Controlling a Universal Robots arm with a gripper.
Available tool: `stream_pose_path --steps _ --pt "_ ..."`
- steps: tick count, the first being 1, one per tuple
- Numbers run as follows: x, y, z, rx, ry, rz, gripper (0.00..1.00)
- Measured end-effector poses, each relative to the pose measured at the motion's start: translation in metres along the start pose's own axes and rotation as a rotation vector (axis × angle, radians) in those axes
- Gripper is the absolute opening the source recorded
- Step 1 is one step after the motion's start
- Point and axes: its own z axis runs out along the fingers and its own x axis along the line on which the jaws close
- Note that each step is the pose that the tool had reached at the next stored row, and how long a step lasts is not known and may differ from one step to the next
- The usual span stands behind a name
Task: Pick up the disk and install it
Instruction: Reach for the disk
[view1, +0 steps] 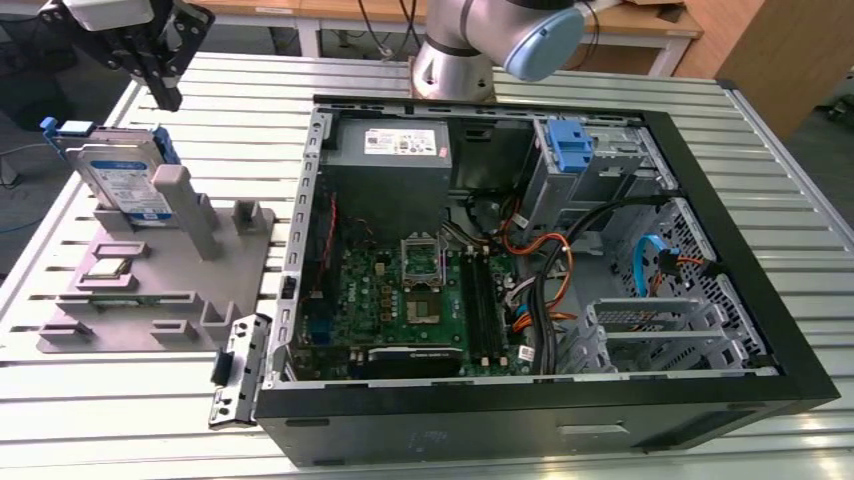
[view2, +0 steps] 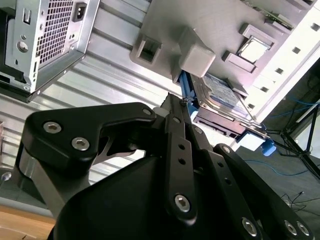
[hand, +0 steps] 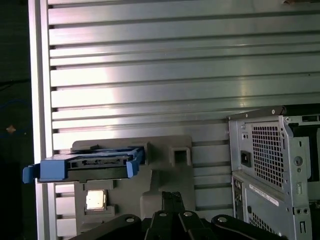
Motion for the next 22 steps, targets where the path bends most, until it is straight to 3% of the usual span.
stream_pose_path --steps 5,14,22 --pt "0.0097 -0.0008 0.0012 0.0 0.0 0.0 0.11" --pt "0.0406 -0.0034 0.0039 0.0 0.0 0.0 0.11" --pt "0.0624 -0.0048 0.014 0.0001 0.0001 0.0 0.11"
